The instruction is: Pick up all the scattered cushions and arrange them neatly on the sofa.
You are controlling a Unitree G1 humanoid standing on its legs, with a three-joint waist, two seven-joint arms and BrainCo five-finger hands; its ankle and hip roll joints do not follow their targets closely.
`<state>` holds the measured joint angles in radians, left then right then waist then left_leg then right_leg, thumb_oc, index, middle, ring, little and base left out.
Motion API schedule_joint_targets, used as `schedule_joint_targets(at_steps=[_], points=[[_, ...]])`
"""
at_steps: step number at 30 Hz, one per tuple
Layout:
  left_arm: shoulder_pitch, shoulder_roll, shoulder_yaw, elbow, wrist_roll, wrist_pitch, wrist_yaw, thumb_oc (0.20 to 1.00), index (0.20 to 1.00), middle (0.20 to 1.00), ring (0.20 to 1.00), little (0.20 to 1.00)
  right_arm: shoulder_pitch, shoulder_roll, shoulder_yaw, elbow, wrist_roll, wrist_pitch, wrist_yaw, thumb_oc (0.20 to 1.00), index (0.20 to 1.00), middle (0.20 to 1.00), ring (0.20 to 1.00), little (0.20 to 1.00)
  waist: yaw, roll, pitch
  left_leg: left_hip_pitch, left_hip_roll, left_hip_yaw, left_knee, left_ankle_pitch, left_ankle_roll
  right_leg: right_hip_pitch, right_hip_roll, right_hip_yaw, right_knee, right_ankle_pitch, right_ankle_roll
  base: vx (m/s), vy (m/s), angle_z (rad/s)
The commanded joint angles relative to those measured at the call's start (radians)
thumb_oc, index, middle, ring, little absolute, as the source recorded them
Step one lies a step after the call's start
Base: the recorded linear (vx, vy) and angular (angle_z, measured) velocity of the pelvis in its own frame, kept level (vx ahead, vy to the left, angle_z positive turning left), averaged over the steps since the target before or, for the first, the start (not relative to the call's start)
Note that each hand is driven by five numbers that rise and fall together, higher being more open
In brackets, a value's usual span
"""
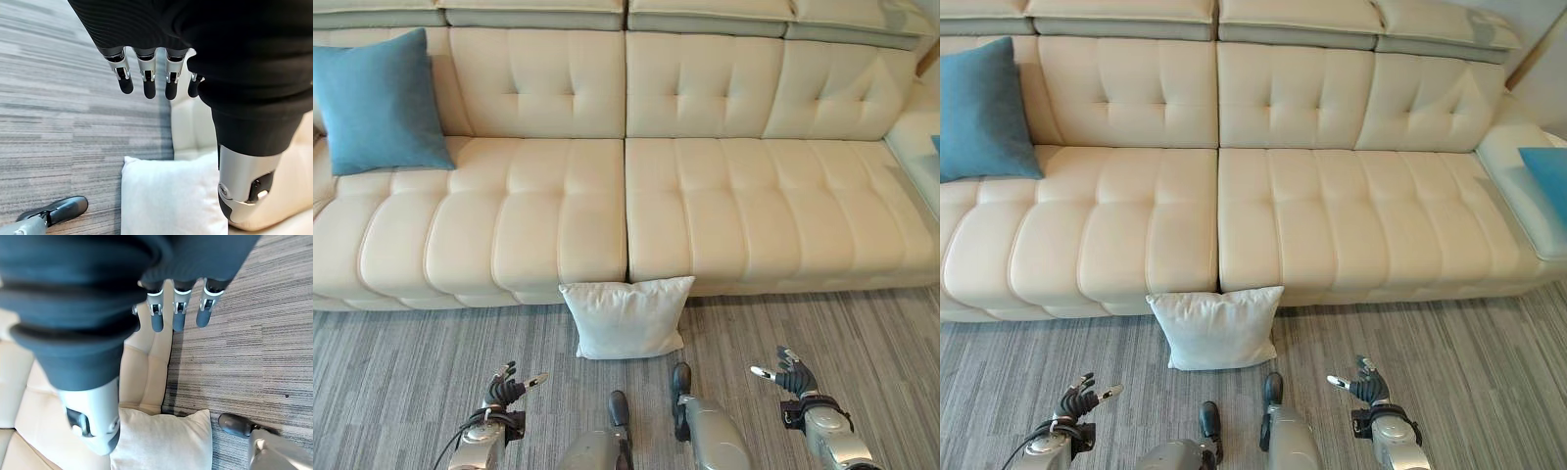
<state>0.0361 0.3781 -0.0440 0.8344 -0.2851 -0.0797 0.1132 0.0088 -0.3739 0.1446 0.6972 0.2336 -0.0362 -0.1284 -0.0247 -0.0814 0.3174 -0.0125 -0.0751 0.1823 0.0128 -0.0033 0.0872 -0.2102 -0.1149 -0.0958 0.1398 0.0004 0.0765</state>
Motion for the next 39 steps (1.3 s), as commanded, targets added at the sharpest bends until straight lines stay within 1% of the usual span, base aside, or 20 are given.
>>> schedule_joint_targets(at_steps=[1,8,9,10,12,14,15,16,21,22,23,24,26,30,33,35,36,37,38,39], points=[[-0.017,0.04,-0.008,-0.04,0.018,-0.04,0.014,1.0,1.0,1.0,1.0,1.0,-0.069,-0.058,0.016,-0.029,-0.03,-0.033,-0.019,1.0,1.0,1.0,1.0,1.0,0.008,0.006,-0.008,-0.074,0.057,-0.017,0.17,-0.122,-0.081,0.044,-0.002,-0.031,0.004,0.002,0.028,-0.01,-0.081,0.17],[-0.152,0.101,-0.037,-0.042,-0.014,-0.073,0.077,1.0,1.0,1.0,1.0,1.0,-0.227,-0.092,0.091,-0.012,-0.033,-0.055,-0.059,1.0,1.0,1.0,1.0,1.0,0.029,0.017,0.062,-0.242,0.076,-0.03,0.257,-0.125,-0.095,-0.1,-0.016,-0.038,0.077,-0.015,0.004,-0.09,-0.091,0.06],[-0.189,0.114,-0.048,-0.038,-0.023,-0.079,0.092,1.0,1.0,1.0,1.0,1.0,-0.264,-0.101,0.101,-0.001,-0.024,-0.057,-0.07,1.0,1.0,1.0,1.0,1.0,0.028,0.018,0.074,-0.288,0.08,-0.032,0.291,-0.13,-0.099,-0.14,-0.019,-0.038,0.099,-0.02,-0.001,-0.04,-0.11,0.11],[-0.219,0.125,-0.061,-0.034,-0.033,-0.084,0.103,1.0,1.0,1.0,1.0,1.0,-0.299,-0.11,0.111,0.015,-0.009,-0.059,-0.079,1.0,1.0,1.0,1.0,1.0,0.028,0.027,0.087,-0.311,0.087,-0.041,0.322,-0.161,-0.108,-0.165,-0.011,-0.033,0.131,-0.051,0.002,-0.02,-0.072,0.18],[-0.252,0.135,-0.071,-0.03,-0.047,-0.091,0.115,1.0,1.0,1.0,1.0,1.0,-0.335,-0.118,0.118,0.026,0.005,-0.063,-0.089,1.0,1.0,1.0,1.0,1.0,0.026,0.03,0.1,-0.35,0.09,-0.04,0.351,-0.167,-0.11,-0.2,-0.01,-0.033,0.152,-0.058,-0.003,-0.06,-0.074,0.14],[-0.418,0.182,-0.101,0.025,-0.122,-0.116,0.169,1.0,1.0,1.0,1.0,1.0,-0.544,-0.15,0.167,0.108,0.074,-0.067,-0.133,1.0,1.0,1.0,1.0,1.0,0.013,0.034,0.156,-0.535,0.111,-0.036,0.484,-0.183,-0.116,-0.384,-0.008,-0.028,0.268,-0.082,-0.018,-0.21,-0.103,0.04],[-0.421,0.183,-0.1,0.027,-0.123,-0.117,0.168,1.0,1.0,1.0,1.0,1.0,-0.547,-0.15,0.168,0.111,0.074,-0.067,-0.133,1.0,1.0,1.0,1.0,1.0,0.013,0.035,0.154,-0.542,0.112,-0.037,0.489,-0.185,-0.116,-0.39,-0.008,-0.028,0.272,-0.083,-0.018,-0.16,-0.044,-0.02],[-0.469,0.206,-0.099,0.037,-0.152,-0.123,0.177,1.0,1.0,1.0,1.0,1.0,-0.606,-0.164,0.182,0.146,0.095,-0.066,-0.146,1.0,1.0,1.0,1.0,1.0,0.008,0.036,0.175,-0.595,0.12,-0.033,0.53,-0.192,-0.115,-0.452,-0.01,-0.028,0.32,-0.087,-0.02,-0.1,-0.008,-0.02],[-0.685,0.283,-0.154,0.112,-0.217,-0.132,0.182,1.0,1.0,1.0,1.0,1.0,-0.868,-0.196,0.25,0.275,0.155,-0.063,-0.18,1.0,1.0,1.0,1.0,1.0,-0.006,0.044,0.202,-0.872,0.143,-0.047,0.705,-0.221,-0.107,-0.717,-0.005,0.004,0.487,-0.117,-0.034,-0.1,-0.013,-0.03],[-0.686,0.284,-0.154,0.112,-0.217,-0.132,0.181,1.0,1.0,1.0,1.0,1.0,-0.869,-0.196,0.25,0.275,0.155,-0.063,-0.18,1.0,1.0,1.0,1.0,1.0,-0.006,0.044,0.202,-0.873,0.143,-0.047,0.706,-0.222,-0.107,-0.719,-0.005,0.004,0.489,-0.118,-0.034,-0.04,0.0,0.0],[-0.768,0.312,-0.195,0.147,-0.226,-0.13,0.176,1.0,1.0,1.0,1.0,1.0,-0.954,-0.208,0.272,0.327,0.184,-0.064,-0.19,1.0,1.0,1.0,1.0,1.0,-0.012,0.051,0.202,-0.975,0.142,-0.054,0.765,-0.229,-0.102,-0.814,-0.006,0.015,0.551,-0.132,-0.042,-0.03,-0.007,0.08],[-0.809,0.33,-0.213,0.169,-0.232,-0.128,0.172,1.0,1.0,1.0,1.0,1.0,-0.998,-0.214,0.283,0.357,0.2,-0.062,-0.191,1.0,1.0,1.0,1.0,1.0,-0.011,0.055,0.202,-1.026,0.141,-0.057,0.794,-0.236,-0.101,-0.866,-0.008,0.018,0.587,-0.142,-0.044,-0.02,-0.017,0.09],[-0.888,0.346,-0.262,0.205,-0.229,-0.117,0.166,1.0,1.0,1.0,1.0,1.0,-1.087,-0.191,0.321,0.392,0.234,-0.06,-0.199,1.0,1.0,1.0,1.0,1.0,-0.009,0.064,0.202,-1.131,0.135,-0.068,0.862,-0.25,-0.094,-0.969,-0.008,0.034,0.658,-0.158,-0.052,0.0,0.0,0.02],[-0.996,0.348,-0.337,0.248,-0.212,-0.106,0.157,1.0,1.0,1.0,1.0,1.0,-1.187,-0.154,0.367,0.403,0.266,-0.07,-0.208,1.0,1.0,1.0,1.0,1.0,-0.002,0.069,0.202,-1.216,0.126,-0.068,0.917,-0.265,-0.083,-1.054,-0.002,0.043,0.716,-0.173,-0.062,0.0,-0.002,0.03],[-1.138,0.321,-0.454,0.239,-0.194,-0.101,0.151,1.0,1.0,1.0,1.0,1.0,-1.294,-0.042,0.438,0.351,0.342,-0.109,-0.226,1.0,1.0,1.0,1.0,1.0,0.008,0.084,0.202,-1.294,0.113,-0.083,0.973,-0.277,-0.065,-1.132,0.0,0.057,0.775,-0.184,-0.07,0.0,-0.001,-0.01],[-1.181,0.315,-0.476,0.23,-0.191,-0.104,0.155,1.0,1.0,1.0,1.0,1.0,-1.313,-0.015,0.446,0.329,0.367,-0.117,-0.227,1.0,1.0,1.0,1.0,1.0,0.009,0.089,0.202,-1.302,0.11,-0.084,0.977,-0.277,-0.063,-1.141,-0.003,0.057,0.786,-0.188,-0.073,0.0,-0.01,-0.02],[-1.201,0.312,-0.487,0.226,-0.191,-0.106,0.154,1.0,1.0,1.0,1.0,1.0,-1.325,-0.002,0.454,0.313,0.376,-0.126,-0.223,0.834,0.834,0.834,0.834,0.834,0.011,0.09,0.202,-1.308,0.107,-0.086,0.979,-0.276,-0.063,-1.146,-0.005,0.057,0.79,-0.191,-0.074,0.01,-0.042,0.05],[-1.225,0.307,-0.496,0.211,-0.194,-0.113,0.159,0.41,0.41,0.41,0.41,0.41,-1.339,0.01,0.459,0.286,0.392,-0.135,-0.221,0.2,0.2,0.2,0.2,0.2,0.012,0.092,0.199,-1.315,0.102,-0.092,0.982,-0.275,-0.064,-1.153,-0.008,0.057,0.795,-0.191,-0.075,0.01,-0.045,0.07],[-1.238,0.305,-0.496,0.18,-0.2,-0.127,0.166,0.2,0.2,0.2,0.2,0.2,-1.345,0.019,0.458,0.251,0.408,-0.153,-0.214,0.2,0.2,0.2,0.2,0.2,0.015,0.094,0.195,-1.316,0.099,-0.094,0.977,-0.273,-0.066,-1.153,-0.009,0.056,0.794,-0.191,-0.076,0.01,-0.042,0.09],[-1.241,0.301,-0.493,0.161,-0.201,-0.134,0.171,0.2,0.2,0.2,0.2,0.2,-1.342,0.026,0.455,0.229,0.42,-0.162,-0.212,0.2,0.2,0.2,0.2,0.2,0.015,0.095,0.193,-1.316,0.098,-0.095,0.974,-0.27,-0.067,-1.153,-0.01,0.053,0.794,-0.192,-0.077,0.0,-0.037,0.13]])
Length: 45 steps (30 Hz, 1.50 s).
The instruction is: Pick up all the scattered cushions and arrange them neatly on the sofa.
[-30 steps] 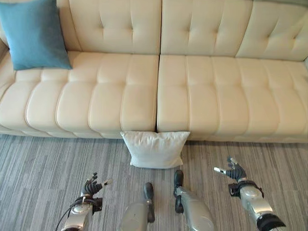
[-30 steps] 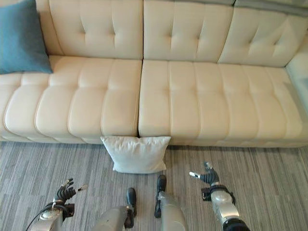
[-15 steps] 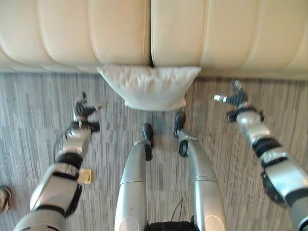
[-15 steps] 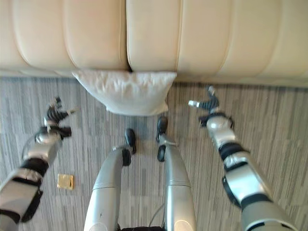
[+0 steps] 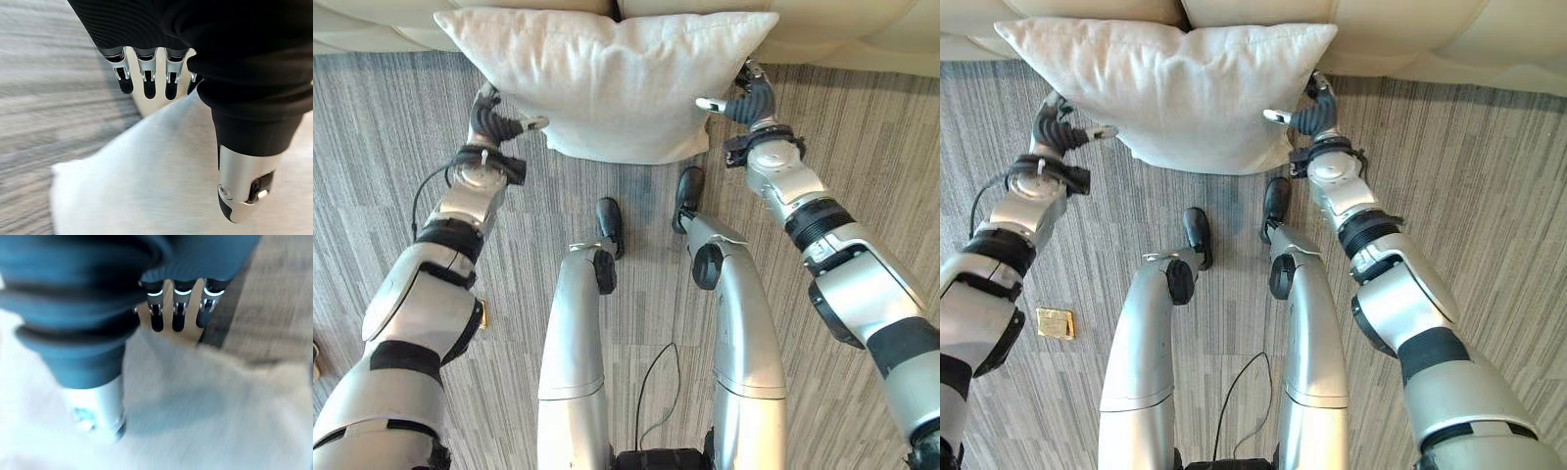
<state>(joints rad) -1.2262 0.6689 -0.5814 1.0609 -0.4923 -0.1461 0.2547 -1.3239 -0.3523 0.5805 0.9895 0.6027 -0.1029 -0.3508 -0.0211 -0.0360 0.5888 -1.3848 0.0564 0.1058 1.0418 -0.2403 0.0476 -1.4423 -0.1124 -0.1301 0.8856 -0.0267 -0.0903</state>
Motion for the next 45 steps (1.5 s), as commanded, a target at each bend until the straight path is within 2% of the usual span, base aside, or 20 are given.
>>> schedule_joint_targets(at_steps=[1,3,7,10,11,13,14,15,18,19,21,25,30,35,37,41,42,44,45], points=[[0.02,0.007,0.048,-0.136,-0.006,-0.087,0.044,0.2,0.2,0.2,0.2,0.2,-0.008,0.004,0.016,-0.109,0.063,-0.11,0.01,0.2,0.2,0.2,0.2,0.2,0.013,0.051,-0.084,0.062,-0.038,-0.021,-0.064,-0.03,-0.03,0.084,-0.012,0.085,0.043,-0.165,0.089,0.0,-0.04,0.14],[0.056,0.014,0.056,-0.269,0.011,-0.115,0.07,0.2,0.2,0.2,0.2,0.2,0.042,0.005,0.006,-0.206,0.073,-0.145,0.015,0.2,0.2,0.2,0.2,0.2,0.013,0.051,-0.096,0.088,-0.043,-0.022,-0.09,-0.02,-0.037,0.111,-0.01,0.075,0.019,-0.163,0.091,0.0,-0.054,0.12],[0.11,0.003,0.085,-0.336,0.028,-0.126,0.081,0.2,0.2,0.2,0.2,0.2,0.093,0.012,-0.017,-0.275,0.058,-0.163,0.019,0.2,0.2,0.2,0.2,0.2,0.012,0.049,-0.11,0.119,-0.043,-0.019,-0.13,-0.01,-0.045,0.141,-0.005,0.069,-0.011,-0.16,0.096,0.0,-0.024,0.13],[0.234,-0.033,0.142,-0.452,0.077,-0.126,0.097,0.2,0.2,0.2,0.2,0.2,0.216,0.002,-0.056,-0.388,-0.014,-0.169,0.021,0.2,0.2,0.2,0.2,0.2,0.006,0.047,-0.12,0.215,-0.034,-0.018,-0.214,0.01,-0.059,0.235,-0.006,0.057,-0.086,-0.149,0.105,-0.01,-0.019,0.02],[0.309,-0.058,0.163,-0.494,0.097,-0.117,0.084,0.2,0.2,0.2,0.2,0.2,0.298,-0.003,-0.083,-0.442,-0.054,-0.162,0.031,0.2,0.2,0.2,0.2,0.2,0.001,0.048,-0.12,0.289,-0.026,-0.02,-0.263,0.018,-0.066,0.308,-0.011,0.052,-0.132,-0.141,0.113,0.0,0.0,0.0],[0.352,-0.061,0.177,-0.536,0.117,-0.116,0.077,0.2,0.2,0.2,0.2,0.2,0.352,-0.011,-0.105,-0.48,-0.073,-0.163,0.036,0.2,0.2,0.2,0.2,0.2,-0.004,0.048,-0.122,0.332,-0.027,-0.017,-0.294,0.024,-0.07,0.347,-0.01,0.049,-0.159,-0.135,0.117,0.01,-0.001,0.02],[0.415,-0.075,0.195,-0.595,0.132,-0.114,0.064,0.2,0.2,0.2,0.2,0.2,0.418,-0.017,-0.125,-0.534,-0.098,-0.162,0.05,0.2,0.2,0.2,0.2,0.2,-0.007,0.05,-0.122,0.386,-0.026,-0.015,-0.331,0.031,-0.075,0.394,-0.012,0.041,-0.186,-0.129,0.122,0.04,-0.024,0.06],[0.553,-0.094,0.242,-0.681,0.152,-0.12,0.045,0.2,0.2,0.2,0.2,0.2,0.554,-0.027,-0.165,-0.646,-0.139,-0.164,0.077,0.2,0.2,0.2,0.2,0.2,-0.012,0.044,-0.13,0.491,-0.022,-0.013,-0.387,0.034,-0.082,0.497,-0.01,0.031,-0.253,-0.117,0.132,0.07,-0.034,0.03],[0.733,-0.148,0.305,-0.802,0.159,-0.119,0.009,0.2,0.2,0.2,0.2,0.2,0.746,-0.031,-0.224,-0.798,-0.188,-0.167,0.122,0.2,0.2,0.2,0.2,0.2,-0.018,0.034,-0.152,0.666,-0.02,-0.011,-0.491,0.043,-0.089,0.669,-0.008,0.016,-0.358,-0.098,0.146,0.09,-0.059,-0.12],[0.788,-0.171,0.328,-0.836,0.153,-0.122,-0.006,0.2,0.2,0.2,0.2,0.2,0.807,-0.03,-0.245,-0.847,-0.208,-0.177,0.136,0.2,0.2,0.2,0.2,0.2,-0.023,0.024,-0.165,0.718,-0.025,-0.002,-0.542,0.078,-0.087,0.719,-0.011,0.004,-0.408,-0.062,0.143,0.08,-0.062,-0.18],[0.887,-0.203,0.352,-0.896,0.16,-0.126,-0.032,0.2,0.2,0.2,0.2,0.2,0.918,-0.043,-0.28,-0.931,-0.246,-0.171,0.169,0.2,0.2,0.2,0.2,0.2,-0.027,0.015,-0.186,0.846,-0.024,-0.002,-0.621,0.093,-0.092,0.851,-0.007,-0.009,-0.485,-0.049,0.152,0.15,-0.093,-0.06],[1.046,-0.248,0.392,-0.999,0.145,-0.138,-0.064,0.2,0.2,0.2,0.2,0.2,1.078,-0.073,-0.34,-1.056,-0.286,-0.171,0.215,0.2,0.2,0.2,0.2,0.2,-0.038,0.001,-0.254,1.05,-0.009,0.0,-0.747,0.122,-0.102,1.062,0.006,-0.021,-0.609,-0.034,0.161,0.22,-0.069,0.04],[1.214,-0.249,0.442,-1.109,0.177,-0.138,-0.09,0.2,0.2,0.2,0.2,0.2,1.218,-0.115,-0.404,-1.192,-0.357,-0.174,0.266,0.2,0.2,0.2,0.2,0.2,-0.051,-0.004,-0.373,1.262,-0.002,0.017,-0.889,0.167,-0.117,1.26,0.042,-0.022,-0.723,-0.034,0.164,0.23,-0.067,-0.06],[1.265,-0.251,0.452,-1.122,0.177,-0.12,-0.1,0.2,0.2,0.2,0.2,0.2,1.277,-0.111,-0.426,-1.205,-0.359,-0.159,0.277,0.2,0.2,0.2,0.2,0.2,-0.051,-0.007,-0.425,1.344,0.01,0.025,-0.923,0.188,-0.129,1.345,0.061,-0.031,-0.759,-0.051,0.157,0.17,-0.096,0.03],[1.282,-0.25,0.449,-1.127,0.176,-0.108,-0.113,0.2,0.2,0.2,0.2,0.2,1.306,-0.112,-0.438,-1.199,-0.36,-0.149,0.28,0.2,0.2,0.2,0.2,0.2,-0.053,-0.014,-0.439,1.356,0.028,0.034,-0.882,0.19,-0.137,1.389,0.068,-0.043,-0.764,-0.068,0.144,0.18,-0.115,0.17],[1.294,-0.248,0.448,-1.116,0.196,-0.098,-0.119,0.2,0.2,0.2,0.2,0.2,1.329,-0.118,-0.444,-1.181,-0.35,-0.143,0.284,0.2,0.2,0.2,0.2,0.2,-0.048,-0.023,-0.434,1.331,0.046,0.042,-0.751,0.199,-0.136,1.431,0.072,-0.045,-0.765,-0.085,0.126,0.08,-0.062,0.1],[1.299,-0.252,0.451,-1.113,0.192,-0.096,-0.122,0.2,0.2,0.2,0.2,0.2,1.341,-0.121,-0.45,-1.179,-0.346,-0.141,0.286,0.2,0.2,0.2,0.2,0.2,-0.047,-0.026,-0.431,1.319,0.052,0.049,-0.717,0.218,-0.137,1.442,0.07,-0.043,-0.768,-0.087,0.124,0.11,-0.056,0.07],[1.305,-0.257,0.455,-1.11,0.179,-0.091,-0.127,0.2,0.2,0.2,0.2,0.2,1.36,-0.122,-0.465,-1.178,-0.335,-0.133,0.29,0.2,0.2,0.2,0.2,0.2,-0.043,-0.026,-0.43,1.284,0.054,0.062,-0.706,0.223,-0.124,1.455,0.066,-0.046,-0.78,-0.091,0.122,0.14,-0.026,0.1],[1.305,-0.256,0.456,-1.109,0.181,-0.086,-0.129,0.2,0.2,0.2,0.2,0.2,1.368,-0.125,-0.474,-1.179,-0.331,-0.13,0.29,0.2,0.2,0.2,0.2,0.2,-0.039,-0.03,-0.429,1.235,0.041,0.08,-0.729,0.201,-0.113,1.46,0.061,-0.046,-0.794,-0.096,0.125,0.16,0.004,0.15]])
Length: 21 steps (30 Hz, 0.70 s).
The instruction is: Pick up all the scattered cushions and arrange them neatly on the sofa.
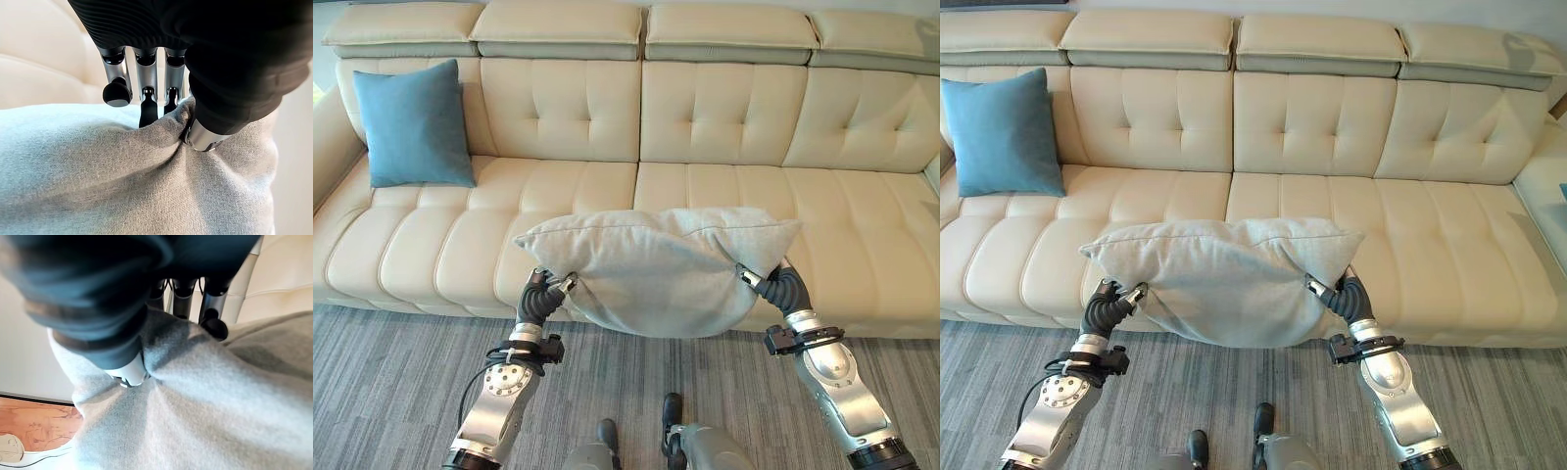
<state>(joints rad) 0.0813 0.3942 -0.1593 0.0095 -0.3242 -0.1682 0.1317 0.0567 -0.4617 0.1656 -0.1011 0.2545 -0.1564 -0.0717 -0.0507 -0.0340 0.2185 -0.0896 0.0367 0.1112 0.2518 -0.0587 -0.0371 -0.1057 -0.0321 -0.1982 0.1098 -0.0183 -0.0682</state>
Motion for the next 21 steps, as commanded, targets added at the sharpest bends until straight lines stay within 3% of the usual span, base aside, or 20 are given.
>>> schedule_joint_targets(at_steps=[1,2,5,8,13,14,16,18,20,21], points=[[-0.004,0.022,0.036,-0.057,0.016,-0.061,-0.005,0.2,0.2,0.2,0.2,0.2,-0.014,-0.016,-0.062,-0.087,0.021,-0.075,0.009,0.2,0.2,0.2,0.2,0.2,-0.007,-0.034,-0.057,-0.093,0.051,0.08,0.044,0.002,-0.023,0.122,-0.022,0.023,-0.024,-0.109,0.105,0.17,0.028,0.15],[-0.005,0.025,0.038,-0.056,0.021,-0.057,-0.004,0.2,0.2,0.2,0.2,0.2,-0.017,-0.015,-0.065,-0.085,0.023,-0.074,0.006,0.2,0.2,0.2,0.2,0.2,-0.003,-0.034,-0.054,-0.127,0.04,0.079,0.025,0.006,-0.023,0.125,-0.019,0.03,-0.029,-0.114,0.107,0.16,0.045,0.2],[-0.01,0.025,0.042,-0.057,0.024,-0.052,0.001,0.2,0.2,0.2,0.2,0.2,-0.021,-0.005,-0.066,-0.075,0.018,-0.069,-0.01,0.2,0.2,0.2,0.2,0.2,0.027,-0.027,-0.042,-0.237,0.01,0.047,-0.084,0.097,-0.045,0.157,0.008,0.057,-0.04,-0.141,0.107,0.21,0.054,0.08],[-0.006,0.014,0.046,-0.059,0.025,-0.05,0.015,0.2,0.2,0.2,0.2,0.2,-0.019,0.009,-0.063,-0.06,0.008,-0.061,-0.017,0.2,0.2,0.2,0.2,0.2,0.061,-0.027,-0.045,-0.313,0.02,0.023,-0.226,0.152,-0.057,0.228,0.022,0.105,-0.042,-0.194,0.116,0.4,0.132,-0.35],[0.004,0.019,0.053,-0.073,0.022,-0.046,0.004,0.2,0.2,0.2,0.2,0.2,-0.004,0.018,-0.063,-0.064,0.01,-0.05,0.004,0.2,0.2,0.2,0.2,0.2,0.085,-0.04,-0.06,-0.333,0.044,0.009,-0.187,0.182,-0.055,0.3,0.01,0.15,-0.007,-0.25,0.124,0.47,0.194,-0.71],[0.008,0.031,0.051,-0.069,0.029,-0.041,-0.003,0.2,0.2,0.2,0.2,0.2,0.008,0.029,-0.06,-0.063,0.01,-0.051,0.018,0.2,0.2,0.2,0.2,0.2,0.087,-0.056,-0.065,-0.348,0.041,0.013,-0.122,0.214,-0.053,0.312,-0.017,0.148,0.038,-0.227,0.138,0.7,0.343,-0.87],[0.012,0.061,0.05,-0.072,0.04,-0.038,-0.015,0.2,0.2,0.2,0.2,0.2,0.006,0.046,-0.052,-0.064,0.017,-0.047,0.033,0.2,0.2,0.2,0.2,0.2,0.093,-0.086,-0.074,-0.342,0.022,0.023,-0.056,0.171,-0.024,0.272,-0.067,0.153,0.14,-0.148,0.174,0.51,0.279,-0.03],[0.013,0.086,0.057,-0.079,0.047,-0.042,-0.017,0.2,0.2,0.2,0.2,0.2,-0.015,0.053,-0.036,-0.068,0.018,-0.051,0.044,0.2,0.2,0.2,0.2,0.2,0.098,-0.1,-0.068,-0.312,0.005,0.043,-0.048,0.123,0.009,0.204,-0.103,0.178,0.271,0.007,0.21,0.32,0.24,-0.15],[0.011,0.106,0.06,-0.082,0.064,-0.044,-0.023,0.2,0.2,0.2,0.2,0.2,-0.042,0.074,-0.018,-0.069,0.018,-0.056,0.051,0.2,0.2,0.2,0.2,0.2,0.096,-0.082,-0.049,-0.233,0.003,0.057,-0.041,0.056,0.045,0.106,-0.133,0.197,0.402,0.097,0.208,0.34,0.263,-0.35],[0.01,0.106,0.06,-0.082,0.064,-0.044,-0.023,0.2,0.2,0.2,0.2,0.2,-0.042,0.073,-0.018,-0.069,0.018,-0.056,0.051,0.2,0.2,0.2,0.2,0.2,0.098,-0.08,-0.05,-0.233,0.006,0.058,-0.044,0.059,0.045,0.103,-0.13,0.199,0.401,0.1,0.208,0.27,0.202,-0.21]])
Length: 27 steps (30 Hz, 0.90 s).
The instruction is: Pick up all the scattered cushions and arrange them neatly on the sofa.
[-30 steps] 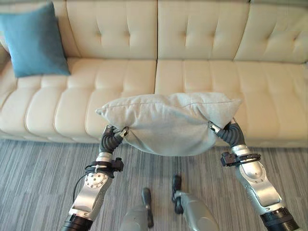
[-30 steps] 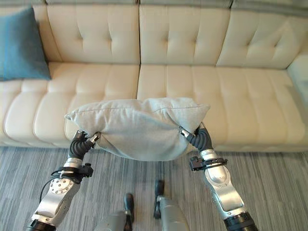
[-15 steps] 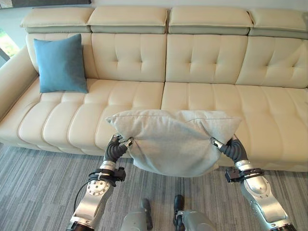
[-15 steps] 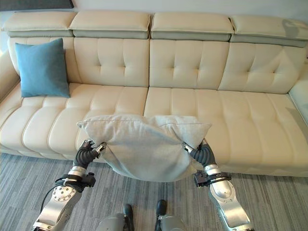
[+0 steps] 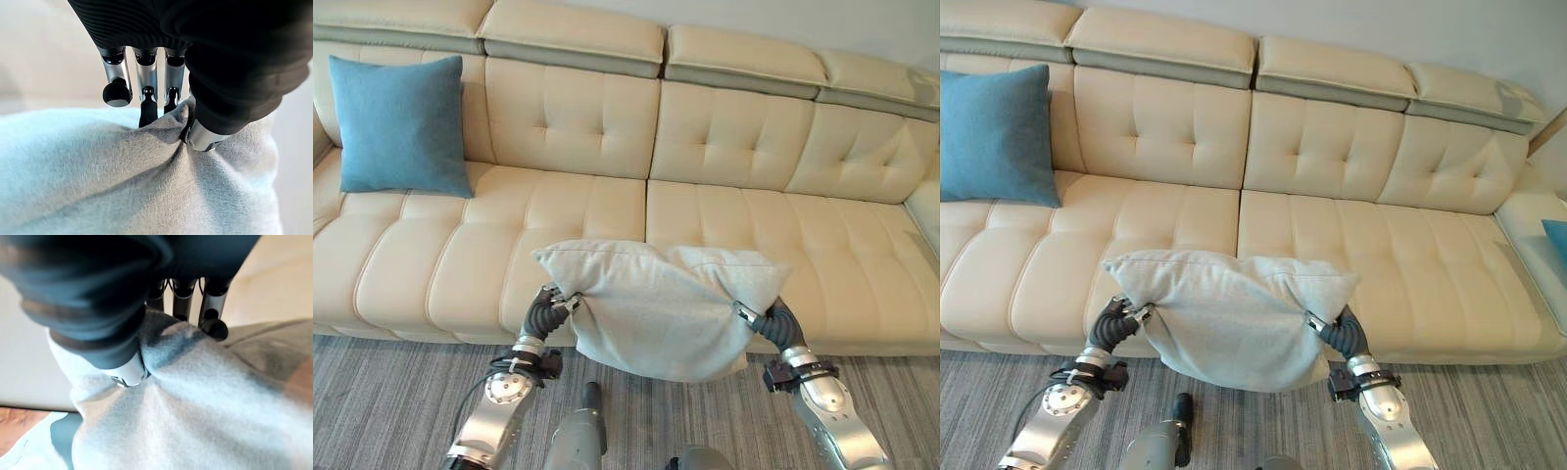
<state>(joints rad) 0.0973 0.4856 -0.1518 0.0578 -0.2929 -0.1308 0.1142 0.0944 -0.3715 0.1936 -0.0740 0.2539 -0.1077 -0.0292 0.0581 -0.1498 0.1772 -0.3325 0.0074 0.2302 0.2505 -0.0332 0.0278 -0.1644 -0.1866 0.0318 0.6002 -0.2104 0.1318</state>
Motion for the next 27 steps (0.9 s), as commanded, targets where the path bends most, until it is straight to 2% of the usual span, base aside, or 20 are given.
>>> schedule_joint_targets(at_steps=[1,5,8,11,13,15,17,20,22,26,27], points=[[-0.007,0.014,0.056,-0.124,0.036,-0.082,-0.005,0.2,0.2,0.2,0.2,0.2,-0.083,-0.017,-0.043,-0.092,0.019,-0.103,0.01,0.2,0.2,0.2,0.2,0.2,-0.018,0.044,-0.003,0.052,0.03,-0.062,-0.059,0.015,-0.014,0.127,0.023,-0.04,-0.105,0.278,0.001,0.21,0.117,-0.32],[0.018,0.007,0.076,-0.125,0.031,-0.081,-0.016,0.2,0.2,0.2,0.2,0.2,-0.087,-0.021,-0.049,-0.097,0.035,-0.093,0.029,0.2,0.2,0.2,0.2,0.2,-0.05,0.071,0.017,0.16,0.029,-0.069,-0.102,-0.033,-0.011,0.04,0.013,-0.114,-0.291,0.189,-0.005,0.31,0.096,-0.11],[0.031,-0.015,0.087,-0.107,0.037,-0.078,-0.025,0.2,0.2,0.2,0.2,0.2,-0.082,-0.014,-0.05,-0.09,0.047,-0.09,0.043,0.2,0.2,0.2,0.2,0.2,-0.069,0.072,0.028,0.235,0.009,-0.069,-0.126,-0.063,-0.016,-0.024,0.016,-0.144,-0.454,0.214,0.017,0.27,0.025,-0.07],[0.037,-0.028,0.089,-0.104,0.05,-0.082,-0.047,0.2,0.2,0.2,0.2,0.2,-0.068,-0.016,-0.059,-0.089,0.047,-0.089,0.057,0.2,0.2,0.2,0.2,0.2,-0.076,0.069,0.035,0.255,0.001,-0.084,-0.108,-0.082,-0.019,-0.013,0.014,-0.13,-0.474,0.236,0.035,0.26,-0.054,0.05],[0.041,-0.042,0.086,-0.106,0.043,-0.09,-0.055,0.2,0.2,0.2,0.2,0.2,-0.055,-0.023,-0.07,-0.093,0.058,-0.094,0.065,0.2,0.2,0.2,0.2,0.2,-0.075,0.063,0.023,0.282,-0.01,-0.099,-0.101,-0.101,-0.024,0.012,0.021,-0.111,-0.482,0.249,0.027,0.27,-0.121,0.46],[0.044,-0.043,0.087,-0.107,0.044,-0.089,-0.056,0.2,0.2,0.2,0.2,0.2,-0.056,-0.027,-0.071,-0.095,0.062,-0.094,0.066,0.2,0.2,0.2,0.2,0.2,-0.073,0.065,0.015,0.29,-0.007,-0.102,-0.103,-0.103,-0.029,0.025,0.018,-0.12,-0.493,0.247,0.024,0.16,-0.106,0.35],[0.054,-0.039,0.093,-0.105,0.047,-0.087,-0.058,0.2,0.2,0.2,0.2,0.2,-0.081,-0.059,-0.069,-0.11,0.051,-0.095,0.074,0.2,0.2,0.2,0.2,0.2,-0.064,0.075,-0.016,0.327,0.009,-0.121,-0.14,-0.098,-0.049,0.075,0.03,-0.149,-0.519,0.227,0.012,0.25,-0.195,0.28],[0.048,-0.036,0.093,-0.105,0.051,-0.087,-0.051,0.2,0.2,0.2,0.2,0.2,-0.107,-0.067,-0.059,-0.112,0.044,-0.096,0.07,0.2,0.2,0.2,0.2,0.2,-0.061,0.079,-0.018,0.334,0.013,-0.128,-0.149,-0.096,-0.053,0.087,0.034,-0.156,-0.523,0.22,0.008,0.08,-0.08,0.15],[0.004,-0.036,0.084,-0.095,0.057,-0.096,-0.019,0.2,0.2,0.2,0.2,0.2,-0.188,-0.077,-0.028,-0.105,0.029,-0.105,0.047,0.2,0.2,0.2,0.2,0.2,-0.054,0.09,-0.02,0.337,0.02,-0.14,-0.169,-0.084,-0.065,0.092,0.04,-0.167,-0.528,0.205,-0.002,0.11,-0.179,0.1],[-0.195,-0.029,0.022,-0.046,0.06,-0.126,0.084,0.2,0.2,0.2,0.2,0.2,-0.423,-0.055,0.058,-0.03,0.009,-0.129,-0.047,0.2,0.2,0.2,0.2,0.2,-0.047,0.114,-0.005,0.304,0.026,-0.149,-0.204,-0.052,-0.081,0.061,0.047,-0.177,-0.541,0.204,-0.013,-0.05,-0.11,0.21],[-0.345,-0.027,-0.024,0.02,0.073,-0.141,0.152,0.2,0.2,0.2,0.2,0.2,-0.568,-0.029,0.089,0.053,-0.022,-0.138,-0.122,0.2,0.2,0.2,0.2,0.2,-0.048,0.129,0.012,0.267,0.029,-0.148,-0.221,-0.028,-0.088,0.022,0.049,-0.177,-0.546,0.213,-0.016,-0.11,-0.058,0.18]])
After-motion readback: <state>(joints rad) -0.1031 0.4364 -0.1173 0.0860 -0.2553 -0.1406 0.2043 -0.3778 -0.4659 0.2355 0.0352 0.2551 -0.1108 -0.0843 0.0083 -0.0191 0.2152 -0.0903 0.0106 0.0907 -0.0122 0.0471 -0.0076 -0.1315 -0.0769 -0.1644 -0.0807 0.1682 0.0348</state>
